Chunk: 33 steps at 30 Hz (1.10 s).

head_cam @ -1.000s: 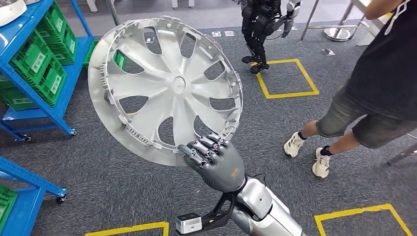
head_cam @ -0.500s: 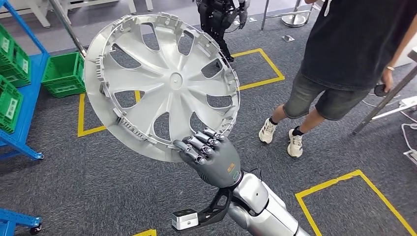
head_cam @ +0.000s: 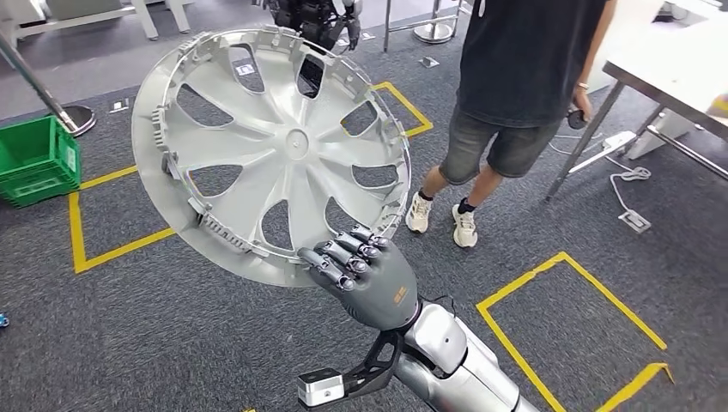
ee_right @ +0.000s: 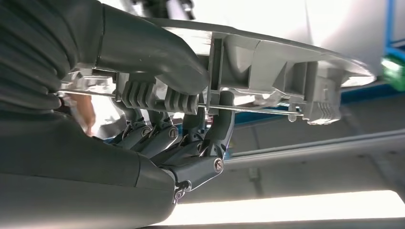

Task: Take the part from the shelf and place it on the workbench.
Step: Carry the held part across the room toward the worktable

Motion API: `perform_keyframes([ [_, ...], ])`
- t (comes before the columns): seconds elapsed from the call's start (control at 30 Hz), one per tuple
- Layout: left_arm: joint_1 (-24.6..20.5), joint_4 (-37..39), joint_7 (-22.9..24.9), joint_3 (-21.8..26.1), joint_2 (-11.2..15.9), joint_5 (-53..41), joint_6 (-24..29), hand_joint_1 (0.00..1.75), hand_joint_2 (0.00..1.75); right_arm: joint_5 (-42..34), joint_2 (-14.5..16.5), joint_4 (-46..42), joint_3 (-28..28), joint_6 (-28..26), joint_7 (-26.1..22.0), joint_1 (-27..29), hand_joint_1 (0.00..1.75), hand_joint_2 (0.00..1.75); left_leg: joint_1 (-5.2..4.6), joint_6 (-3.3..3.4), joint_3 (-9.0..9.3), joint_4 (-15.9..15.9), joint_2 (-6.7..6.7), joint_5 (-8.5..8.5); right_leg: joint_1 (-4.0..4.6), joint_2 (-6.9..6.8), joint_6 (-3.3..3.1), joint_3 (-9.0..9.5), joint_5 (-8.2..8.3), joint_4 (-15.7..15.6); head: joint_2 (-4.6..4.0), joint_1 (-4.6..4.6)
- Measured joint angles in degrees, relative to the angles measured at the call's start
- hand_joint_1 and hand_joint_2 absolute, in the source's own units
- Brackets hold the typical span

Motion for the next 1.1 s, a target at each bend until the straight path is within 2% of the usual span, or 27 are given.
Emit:
perform_keyframes([
  [0.03, -0.02, 0.0, -0.03, 0.0, 0.02, 0.05, -0.01, 0.0, 1.75, -0.01, -0.03, 0.02, 0.0, 0.02, 0.04, 0.01, 1.75, 1.75, -0.08, -0.01, -0.23, 0.21, 0.85, -0.01, 0.15, -0.34, -0.2, 1.94, 1.04, -2.53, 0.0, -0.01],
  [0.1, -0.09, 0.0, -0.13, 0.01, 0.03, 0.14, -0.02, 0.0, 1.75, -0.06, -0.06, 0.03, 0.0, 0.04, 0.1, -0.04, 1.75, 1.75, -0.27, -0.21, -0.48, 0.61, 2.39, -0.15, 0.7, -2.4, -0.94, 7.28, 3.29, -10.69, 0.0, -0.03],
  [0.13, -0.11, 0.0, -0.24, 0.01, 0.04, 0.19, -0.02, 0.0, 1.75, -0.1, -0.06, 0.03, 0.0, 0.06, 0.12, -0.07, 1.75, 1.75, -0.36, -0.42, -0.53, 0.74, 3.02, -0.25, 0.96, -3.34, -1.4, 9.08, 3.95, -13.76, 0.0, -0.04],
  [0.17, -0.16, 0.0, -0.34, 0.02, 0.05, 0.24, -0.02, 0.0, 1.75, -0.16, -0.06, 0.03, 0.0, 0.07, 0.14, -0.09, 1.75, 1.75, -0.42, -0.69, -0.51, 0.81, 3.53, -0.31, 1.21, -3.9, -1.85, 9.86, 4.15, -15.31, 0.0, -0.07],
  [0.2, -0.22, 0.01, -0.37, 0.03, 0.06, 0.27, -0.02, 0.0, 1.75, -0.25, -0.07, 0.03, 0.0, 0.09, 0.2, -0.07, 1.75, 1.75, -0.45, -0.98, -0.48, 0.78, 4.0, -0.3, 1.38, -3.77, -2.26, 9.75, 4.22, -15.53, 0.0, -0.1],
  [0.23, -0.28, 0.01, -0.29, 0.04, 0.05, 0.27, -0.02, 0.0, 1.75, -0.35, -0.07, 0.03, 0.0, 0.1, 0.28, -0.04, 1.75, 1.75, -0.43, -1.28, -0.38, 0.74, 4.54, -0.26, 1.37, -3.08, -2.59, 9.6, 4.5, -15.76, 0.0, -0.08],
  [0.27, -0.35, 0.01, -0.12, 0.05, 0.05, 0.23, -0.02, 0.0, 1.75, -0.45, -0.07, 0.03, 0.0, 0.12, 0.39, 0.04, 1.75, 1.75, -0.36, -1.66, -0.38, 0.83, 4.44, -0.35, 1.25, -2.47, -2.91, 9.52, 4.79, -15.99, 0.0, -0.08],
  [0.33, -0.38, 0.01, 0.26, 0.06, 0.03, 0.16, -0.01, 0.0, 1.75, -0.6, -0.01, 0.03, 0.0, 0.13, 0.58, 0.09, 1.75, 1.75, -0.19, -2.39, -1.25, 3.01, 1.89, -2.09, 0.82, -1.33, -3.58, 9.4, 5.42, -16.49, 0.0, -0.22],
  [0.4, -0.25, 0.02, 0.46, 0.1, 0.05, 0.12, 0.01, 0.0, 1.75, -0.65, 0.12, 0.03, 0.0, 0.15, 0.64, 0.08, 1.75, 1.75, 0.18, -2.89, -3.96, 9.44, -1.51, -5.89, 0.62, -0.21, -3.94, 9.14, 5.79, -16.63, 0.0, -0.43],
  [0.43, -0.15, 0.02, 0.51, 0.16, 0.08, 0.11, 0.01, 0.0, 1.75, -0.66, 0.18, 0.03, 0.0, 0.16, 0.63, 0.11, 1.75, 1.75, 0.32, -3.03, -5.59, 13.24, -2.2, -7.58, 0.61, 0.51, -3.96, 8.94, 5.93, -16.6, 0.0, -0.46],
  [0.47, -0.05, 0.02, 0.54, 0.25, 0.11, 0.11, 0.01, 0.0, 1.75, -0.66, 0.21, 0.03, 0.0, 0.16, 0.6, 0.17, 1.75, 1.75, 0.44, -3.14, -6.7, 15.88, -2.44, -8.37, 0.6, 1.32, -3.91, 8.75, 6.06, -16.55, 0.0, -0.46],
  [0.5, 0.0, 0.02, 0.52, 0.32, 0.14, 0.11, 0.0, 0.0, 1.75, -0.65, 0.21, 0.03, 0.0, 0.16, 0.57, 0.23, 1.75, 1.75, 0.55, -3.2, -6.92, 16.54, -2.53, -8.02, 0.57, 2.18, -3.8, 8.62, 6.19, -16.49, 0.0, -0.46],
  [0.53, 0.02, 0.02, 0.44, 0.38, 0.16, 0.11, -0.03, 0.0, 1.75, -0.64, 0.21, 0.03, 0.0, 0.16, 0.55, 0.28, 1.75, 1.75, 0.69, -3.22, -6.01, 14.86, -2.74, -6.57, 0.53, 3.05, -3.65, 8.53, 6.31, -16.42, 0.0, -0.46],
  [0.57, 0.01, 0.02, 0.29, 0.4, 0.17, 0.11, -0.1, 0.0, 1.75, -0.64, 0.21, 0.03, 0.0, 0.16, 0.54, 0.31, 1.75, 1.75, 0.88, -3.22, -4.19, 11.29, -3.37, -4.46, 0.45, 3.89, -3.49, 8.48, 6.41, -16.34, 0.0, -0.45],
  [0.6, -0.01, 0.02, 0.09, 0.42, 0.19, 0.18, -0.28, 0.0, 1.75, -0.64, 0.23, 0.03, 0.0, 0.16, 0.54, 0.33, 1.75, 1.75, 1.14, -3.23, -2.18, 7.2, -5.08, -2.8, 0.39, 4.66, -3.26, 8.39, 6.53, -16.25, 0.0, -0.46],
  [0.67, -0.09, 0.02, -0.54, 0.83, 0.21, 1.71, -1.25, 0.0, 1.75, -0.65, 0.33, 0.02, 0.0, 0.16, 0.54, 0.32, 1.75, 1.75, 1.43, -3.09, 0.27, 1.52, -8.31, -1.18, 0.28, 6.14, -2.52, 7.84, 6.93, -16.1, 0.0, -0.51],
  [0.7, -0.18, 0.01, -0.83, 1.46, 0.22, 3.5, -2.0, 0.0, 1.75, -0.66, 0.4, 0.02, 0.0, 0.16, 0.52, 0.37, 1.75, 1.75, 1.4, -2.88, 0.52, 0.63, -9.16, -1.21, 0.19, 6.89, -2.01, 7.51, 7.24, -16.2, 0.0, -0.54],
  [0.77, -0.4, -0.02, -1.24, 3.57, 0.25, 7.97, -3.3, 0.0, 1.75, -0.68, 0.48, 0.01, 0.0, 0.15, 0.44, 0.55, 1.75, 1.75, 1.19, -2.03, 0.61, 0.25, -7.77, -0.77, -0.07, 8.13, -1.04, 6.96, 7.88, -16.56, 0.0, -0.55],
  [0.8, -0.45, -0.03, -1.29, 4.69, 0.28, 9.54, -3.64, 0.0, 1.75, -0.68, 0.49, 0.01, 0.0, 0.15, 0.39, 0.61, 1.75, 1.75, 1.17, -1.53, 0.69, 0.01, -6.88, -0.47, -0.07, 7.39, -0.78, 6.65, 7.7, -16.29, 0.0, -0.5],
  [0.83, -0.46, -0.04, -1.38, 5.63, 0.33, 10.55, -3.89, 0.0, 1.75, -0.69, 0.5, 0.01, 0.0, 0.15, 0.32, 0.58, 1.75, 1.75, 1.18, -1.05, 0.72, -0.25, -5.89, -0.17, 0.03, 5.78, -0.61, 5.97, 6.82, -15.04, 0.0, -0.4],
  [0.9, -0.47, -0.07, -1.78, 7.06, 0.45, 11.77, -4.43, 0.0, 1.75, -0.68, 0.52, 0.02, 0.01, 0.15, 0.15, 0.38, 1.75, 1.75, 1.0, -0.46, 0.46, -0.46, -3.95, 0.16, 0.28, 1.7, -0.45, 3.26, 3.13, -8.86, 0.0, -0.24],
  [0.93, -0.47, -0.07, -2.09, 7.76, 0.53, 12.55, -4.89, 0.0, 1.75, -0.68, 0.53, 0.03, 0.02, 0.15, 0.08, 0.31, 1.75, 1.75, 0.86, -0.34, 0.28, -0.43, -2.95, 0.19, 0.3, 0.69, -0.32, 1.54, 1.14, -4.74, 0.0, -0.21],
  [0.97, -0.48, -0.07, -2.36, 8.48, 0.62, 13.3, -5.39, 0.0, 1.75, -0.67, 0.53, 0.05, 0.02, 0.15, 0.07, 0.29, 1.75, 1.75, 0.77, -0.29, 0.13, -0.36, -1.94, 0.2, 0.29, 0.31, -0.22, 0.29, -0.15, -1.48, 0.0, -0.21],
  [1.0, -0.51, -0.07, -2.57, 9.16, 0.72, 13.97, -6.0, 0.0, 1.75, -0.67, 0.53, 0.07, 0.02, 0.15, 0.1, 0.3, 1.75, 1.75, 0.71, -0.27, 0.02, -0.29, -0.96, 0.18, 0.28, 0.13, -0.17, 0.02, -0.42, -0.11, 0.0, -0.21],
  [1.03, -0.57, -0.07, -2.69, 9.73, 0.79, 14.5, -6.64, 0.0, 1.75, -0.65, 0.53, 0.09, 0.02, 0.16, 0.2, 0.3, 1.75, 1.75, 0.69, -0.28, -0.06, -0.2, -0.06, 0.15, 0.29, -0.08, -0.17, 0.89, 0.26, -0.98, 0.0, -0.2],
  [1.07, -0.67, -0.07, -2.74, 10.16, 0.84, 14.86, -7.22, 0.0, 1.75, -0.63, 0.53, 0.09, 0.02, 0.17, 0.32, 0.29, 1.75, 1.75, 0.69, -0.33, -0.08, -0.1, 0.78, 0.09, 0.3, -0.59, -0.23, 3.02, 1.73, -4.26, 0.0, -0.2],
  [1.1, -0.8, -0.07, -2.76, 10.5, 0.86, 15.06, -7.74, 0.0, 1.75, -0.58, 0.54, 0.09, 0.02, 0.2, 0.45, 0.26, 1.75, 1.75, 0.64, -0.45, -0.07, 0.03, 1.49, -0.02, 0.42, -1.94, -0.39, 5.62, 3.04, -8.65, 0.0, -0.19],
])
